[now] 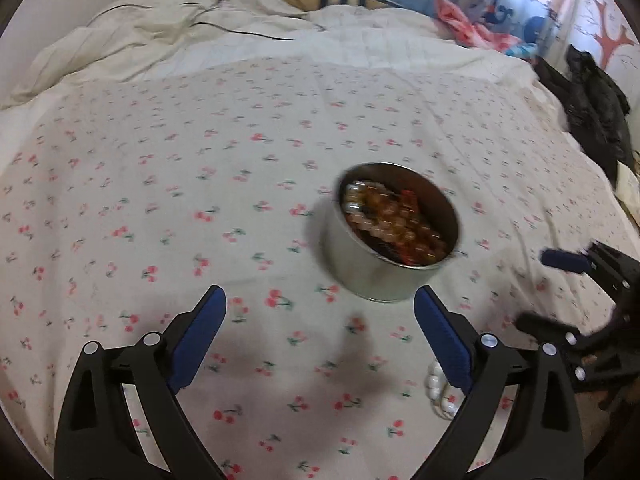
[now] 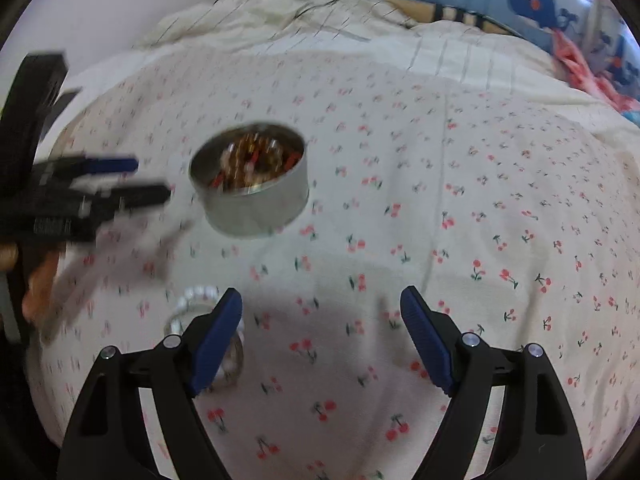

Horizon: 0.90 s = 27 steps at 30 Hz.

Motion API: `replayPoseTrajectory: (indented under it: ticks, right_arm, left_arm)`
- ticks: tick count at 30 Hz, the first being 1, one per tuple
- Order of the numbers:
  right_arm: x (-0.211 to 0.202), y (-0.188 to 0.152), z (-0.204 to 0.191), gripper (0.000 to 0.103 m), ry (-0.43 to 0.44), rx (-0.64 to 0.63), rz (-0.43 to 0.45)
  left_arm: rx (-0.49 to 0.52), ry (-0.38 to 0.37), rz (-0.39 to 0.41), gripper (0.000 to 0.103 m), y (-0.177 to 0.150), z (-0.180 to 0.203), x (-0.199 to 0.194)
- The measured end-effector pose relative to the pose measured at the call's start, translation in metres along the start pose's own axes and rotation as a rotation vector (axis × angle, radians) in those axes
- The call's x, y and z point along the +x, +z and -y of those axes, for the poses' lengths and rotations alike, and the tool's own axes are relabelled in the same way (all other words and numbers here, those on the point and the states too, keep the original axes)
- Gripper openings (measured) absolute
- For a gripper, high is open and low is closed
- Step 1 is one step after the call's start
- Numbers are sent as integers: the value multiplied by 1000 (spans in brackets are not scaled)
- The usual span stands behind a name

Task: Organize jewelry
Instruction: 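Move the left gripper to the white bead bracelet while right approaches the silver cuff bangle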

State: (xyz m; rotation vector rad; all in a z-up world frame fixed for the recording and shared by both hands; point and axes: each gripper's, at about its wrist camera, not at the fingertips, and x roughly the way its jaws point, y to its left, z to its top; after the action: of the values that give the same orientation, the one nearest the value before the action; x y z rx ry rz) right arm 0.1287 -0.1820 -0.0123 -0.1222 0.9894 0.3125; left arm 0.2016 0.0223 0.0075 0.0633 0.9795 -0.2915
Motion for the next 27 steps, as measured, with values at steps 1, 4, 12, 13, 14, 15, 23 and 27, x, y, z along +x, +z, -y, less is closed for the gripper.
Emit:
replayPoseTrajectory:
  ticks: [1, 4, 12, 13, 14, 15, 23, 27]
  right_arm:
    - [0, -2, -4, 78, 30, -31, -6]
    - [4, -3, -19, 78, 38, -91, -11]
    - [19, -13, -23, 78, -60, -149, -70]
    - [20, -14, -22, 78, -62, -151, -78]
    - [22, -14, -22, 78, -70, -159, -86]
    - [25, -16, -23, 78, -76, -174, -97]
    - [26, -17, -5, 79, -213, -145, -107]
    - [22, -14, 15, 79, -272, -78, -101]
  left_arm:
    - [-3, 8, 3, 91, -1, -2, 1]
    - [-25, 24, 5, 91, -1, -7, 3]
    - [25, 77, 10, 91, 0, 0, 4]
    - [29, 77, 9, 91, 0, 0, 3]
    - [33, 77, 8, 91, 1, 1, 3]
    - [38, 77, 7, 91, 1, 2, 4]
    - [90, 70, -16, 91, -3, 13, 6]
    - [162, 40, -45, 91, -10, 29, 10]
